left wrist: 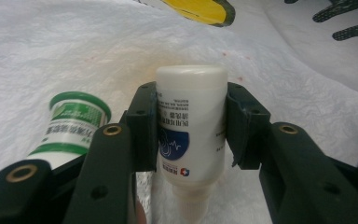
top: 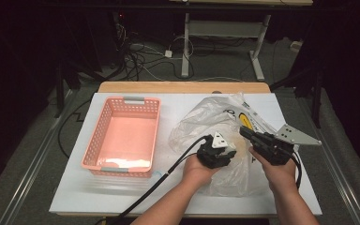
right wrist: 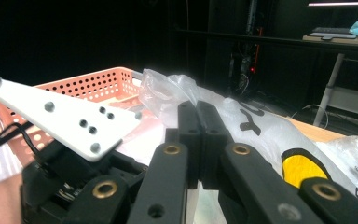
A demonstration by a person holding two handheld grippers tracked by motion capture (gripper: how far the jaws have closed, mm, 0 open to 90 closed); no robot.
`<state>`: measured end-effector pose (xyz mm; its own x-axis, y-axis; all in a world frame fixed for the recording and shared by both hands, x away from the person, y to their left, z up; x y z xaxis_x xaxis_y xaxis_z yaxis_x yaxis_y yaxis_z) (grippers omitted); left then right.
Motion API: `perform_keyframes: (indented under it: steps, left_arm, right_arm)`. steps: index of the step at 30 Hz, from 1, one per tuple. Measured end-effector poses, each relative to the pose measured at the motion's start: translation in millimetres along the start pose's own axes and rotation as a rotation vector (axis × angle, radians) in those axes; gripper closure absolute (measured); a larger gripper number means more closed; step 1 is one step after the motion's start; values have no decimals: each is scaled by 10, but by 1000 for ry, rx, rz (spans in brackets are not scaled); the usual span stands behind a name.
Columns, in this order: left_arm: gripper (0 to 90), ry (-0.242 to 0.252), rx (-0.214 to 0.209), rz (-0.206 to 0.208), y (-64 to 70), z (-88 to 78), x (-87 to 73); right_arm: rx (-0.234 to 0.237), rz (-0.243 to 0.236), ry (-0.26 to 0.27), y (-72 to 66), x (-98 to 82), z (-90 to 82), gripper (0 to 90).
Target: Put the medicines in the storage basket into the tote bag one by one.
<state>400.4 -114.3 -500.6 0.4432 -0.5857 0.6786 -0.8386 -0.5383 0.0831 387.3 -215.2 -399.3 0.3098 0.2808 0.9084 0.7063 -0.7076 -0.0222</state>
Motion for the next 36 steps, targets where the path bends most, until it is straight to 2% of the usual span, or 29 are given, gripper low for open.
perform_keyframes:
  steps: [8,16,19,22,28,31,36]
  left_arm:
    - [575,2,22,-17,-26,145,45]
    - [572,-3,18,-24,-26,216,48]
    - [504,-5,16,-32,-30,199,51]
    - [446,-19,13,-32,-33,148,36]
    - [438,-13,0,-32,-6,-56,-74]
    - [438,-12,-3,-28,8,-187,-191]
    - [438,-45,30,-2,-5,-416,-464]
  right_arm:
    - [0,6,-5,8,-19,9,900]
    - [-1,6,-5,9,-19,7,900]
    - [-1,0,-7,7,-23,19,900]
    - [1,0,-9,-4,-20,18,900]
    - [2,4,-11,6,-32,12,900]
    - [1,5,-13,11,-38,11,900]
    - [-1,5,-12,11,-36,-1,900]
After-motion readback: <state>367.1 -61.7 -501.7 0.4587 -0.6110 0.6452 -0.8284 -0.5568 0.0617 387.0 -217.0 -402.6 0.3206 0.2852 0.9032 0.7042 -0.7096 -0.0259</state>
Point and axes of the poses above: each handheld gripper's, and its own axes: z roughly forward along the jaws, x roughly out of its top, y roughly to its right, the point moved 7 cm from there along z, roughly forward along the jaws, and after that the axes turned 13 degrees about -y, right-handed, at the moved point
